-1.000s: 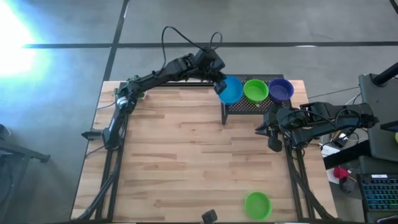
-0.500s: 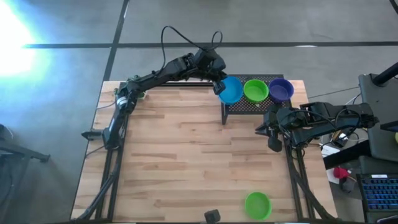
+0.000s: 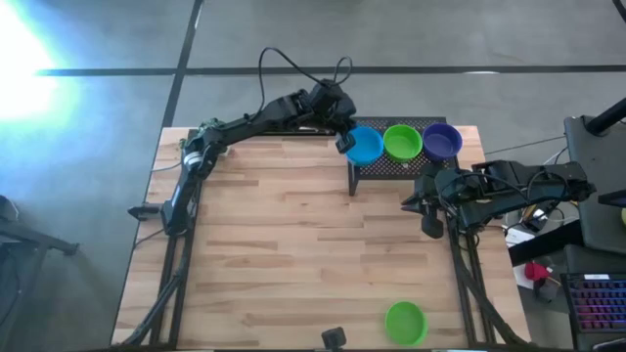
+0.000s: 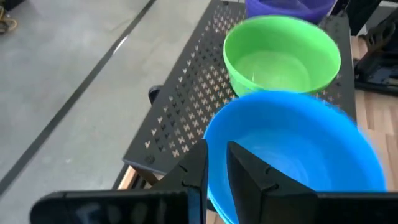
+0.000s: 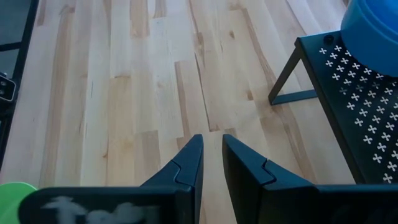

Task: Pick & Place Mini bowls
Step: Stack the blue bowl on the stacked blue bowls on the shelf, then stack the green bowl on the stacked green bowls on the shelf

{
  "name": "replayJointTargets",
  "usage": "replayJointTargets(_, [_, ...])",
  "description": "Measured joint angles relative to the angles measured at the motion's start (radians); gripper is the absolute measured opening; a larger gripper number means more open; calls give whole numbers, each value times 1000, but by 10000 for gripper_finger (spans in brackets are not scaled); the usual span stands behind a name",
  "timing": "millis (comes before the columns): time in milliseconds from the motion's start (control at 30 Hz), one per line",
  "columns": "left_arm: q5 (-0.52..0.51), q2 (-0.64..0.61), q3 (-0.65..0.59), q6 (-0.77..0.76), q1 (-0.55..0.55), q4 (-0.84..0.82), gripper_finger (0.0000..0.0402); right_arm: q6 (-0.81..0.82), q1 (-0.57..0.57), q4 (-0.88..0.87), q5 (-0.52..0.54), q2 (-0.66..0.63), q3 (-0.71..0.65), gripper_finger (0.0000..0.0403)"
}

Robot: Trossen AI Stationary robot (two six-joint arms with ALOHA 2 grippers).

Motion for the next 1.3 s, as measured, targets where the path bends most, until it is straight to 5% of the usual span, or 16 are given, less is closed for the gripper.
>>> replayJointTargets(300, [-1,-67,32,53,-27,-12,50,51,2,-14,-26,0,0,56])
replayJointTargets(533, [-48,-152,22,201,-159,-122,43,70,54,-53,-62,12,-21,56])
replayJointTargets(967, [-197,-207,18,263,-457,-269,43,199,351,2,-61,65,-67,56])
replayJointTargets(1300, [-311,-207,-32,205,-579,-269,43,315,555,15,-60,227,-93,56])
